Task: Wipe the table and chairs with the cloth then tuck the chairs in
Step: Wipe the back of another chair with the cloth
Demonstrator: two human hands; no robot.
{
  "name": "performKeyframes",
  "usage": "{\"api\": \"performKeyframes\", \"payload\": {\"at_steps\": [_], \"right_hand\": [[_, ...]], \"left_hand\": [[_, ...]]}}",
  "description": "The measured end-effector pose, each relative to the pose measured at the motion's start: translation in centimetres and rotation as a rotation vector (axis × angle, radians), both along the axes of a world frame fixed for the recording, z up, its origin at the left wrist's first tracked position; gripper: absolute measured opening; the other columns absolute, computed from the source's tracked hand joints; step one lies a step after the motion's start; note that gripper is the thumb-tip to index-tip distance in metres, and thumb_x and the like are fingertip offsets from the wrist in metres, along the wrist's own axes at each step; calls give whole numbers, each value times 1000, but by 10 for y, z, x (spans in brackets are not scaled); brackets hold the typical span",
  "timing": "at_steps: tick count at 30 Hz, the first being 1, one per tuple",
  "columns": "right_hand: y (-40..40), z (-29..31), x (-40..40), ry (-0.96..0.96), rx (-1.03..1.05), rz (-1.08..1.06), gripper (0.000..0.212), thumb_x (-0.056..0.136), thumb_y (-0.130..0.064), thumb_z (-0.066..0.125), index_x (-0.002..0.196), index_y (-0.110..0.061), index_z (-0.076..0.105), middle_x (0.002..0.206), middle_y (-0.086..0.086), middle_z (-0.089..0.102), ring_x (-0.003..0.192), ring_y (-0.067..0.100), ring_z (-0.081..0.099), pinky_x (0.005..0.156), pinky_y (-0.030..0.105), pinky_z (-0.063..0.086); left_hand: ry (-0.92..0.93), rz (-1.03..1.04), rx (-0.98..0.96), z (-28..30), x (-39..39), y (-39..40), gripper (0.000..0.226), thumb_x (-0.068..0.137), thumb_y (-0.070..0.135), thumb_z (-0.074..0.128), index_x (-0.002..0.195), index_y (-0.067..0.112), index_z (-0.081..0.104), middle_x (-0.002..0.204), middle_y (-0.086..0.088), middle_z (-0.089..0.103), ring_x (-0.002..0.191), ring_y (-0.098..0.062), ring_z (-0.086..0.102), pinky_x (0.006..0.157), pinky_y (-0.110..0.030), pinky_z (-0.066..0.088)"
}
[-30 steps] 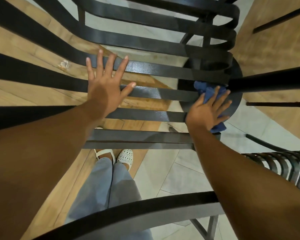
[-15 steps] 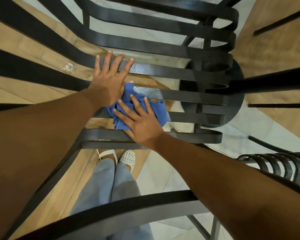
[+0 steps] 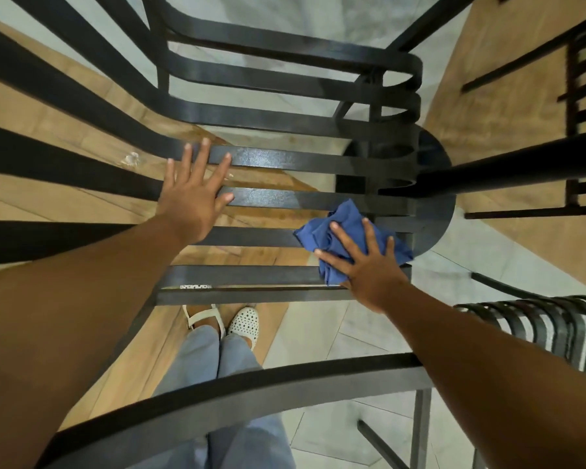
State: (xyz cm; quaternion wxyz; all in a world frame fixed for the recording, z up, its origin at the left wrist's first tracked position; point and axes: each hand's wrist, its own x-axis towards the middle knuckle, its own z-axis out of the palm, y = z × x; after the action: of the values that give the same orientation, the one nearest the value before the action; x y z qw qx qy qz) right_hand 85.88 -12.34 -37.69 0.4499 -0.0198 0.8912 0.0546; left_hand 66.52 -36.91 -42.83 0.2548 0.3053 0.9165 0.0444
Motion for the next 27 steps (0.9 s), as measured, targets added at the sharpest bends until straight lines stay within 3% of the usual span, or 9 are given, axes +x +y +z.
{"api": "performKeyframes", "payload": {"at_steps": [5, 8, 10, 13, 16, 18, 19, 23, 27], "right_hand": [[-21, 21, -19, -131, 17, -122, 82, 95, -13, 47, 144, -49, -7, 147, -10, -40, 137, 49, -20, 112, 61, 17], [-48, 31, -33, -211, -2, -347, 79, 92, -4, 48, 148, -40, 5, 152, -8, -32, 137, 48, -23, 112, 59, 16], [-65, 39, -42, -160, -106, -520, 68, 93, -3, 45, 149, -31, 17, 158, -2, -16, 141, 44, -11, 113, 56, 15], [-84, 36, -52, -24, -360, -777, 57, 93, -5, 40, 147, -23, 31, 152, 13, 25, 139, 38, 22, 113, 49, 22], [-105, 39, -59, 156, -640, -1106, 38, 90, -2, 47, 126, -11, 57, 116, 16, 60, 110, 31, 55, 98, 35, 45], [-113, 52, -66, 225, -787, -1340, 25, 93, -1, 47, 112, -5, 63, 92, 5, 63, 85, 17, 59, 75, 16, 49], [-114, 58, -68, 224, -836, -1435, 22, 95, -4, 45, 108, -9, 62, 88, 4, 61, 79, 14, 56, 66, 15, 46], [-117, 81, -72, 24, -1179, -1816, 26, 93, -5, 46, 110, -24, 55, 94, 4, 61, 76, 16, 55, 61, 26, 42], [-126, 87, -74, 39, -1364, -1890, 50, 67, -13, 54, 116, -22, 49, 89, 1, 60, 74, 14, 54, 60, 26, 43]], "left_hand": [[-194, 177, 16, 24, 17, -2, 59, 101, 37, 28, 151, 19, 2, 157, -8, -9, 145, -26, -7, 115, -45, -3], [-383, 303, 64, 42, 44, 5, 56, 101, 35, 31, 150, 19, 12, 158, -6, -6, 145, -26, -2, 116, -48, 4], [-471, 355, 109, 55, 57, 10, 51, 101, 35, 32, 148, 17, 23, 158, -6, 2, 143, -27, 12, 113, -43, 13], [-620, 553, 216, 77, 60, 24, 46, 101, 36, 33, 140, 13, 38, 146, -9, 38, 128, -28, 41, 94, -26, 34], [-835, 836, 399, 99, 54, 32, 43, 102, 35, 32, 135, 10, 45, 136, -8, 49, 105, -20, 49, 62, -17, 41], [-991, 970, 492, 108, 53, 29, 43, 102, 39, 29, 132, 14, 46, 126, -2, 50, 106, -15, 45, 78, -20, 37], [-1058, 1026, 505, 111, 51, 25, 44, 101, 43, 28, 130, 16, 48, 120, -1, 51, 107, -15, 45, 87, -24, 33], [-1351, 1193, 474, 111, 37, 6, 63, 89, 65, 36, 104, 11, 65, 111, -15, 66, 94, -26, 62, 84, -33, 46], [-1390, 1206, 494, 104, 27, -5, 57, 82, 63, 50, 95, 10, 67, 96, -10, 71, 90, -26, 65, 87, -37, 49]]}}
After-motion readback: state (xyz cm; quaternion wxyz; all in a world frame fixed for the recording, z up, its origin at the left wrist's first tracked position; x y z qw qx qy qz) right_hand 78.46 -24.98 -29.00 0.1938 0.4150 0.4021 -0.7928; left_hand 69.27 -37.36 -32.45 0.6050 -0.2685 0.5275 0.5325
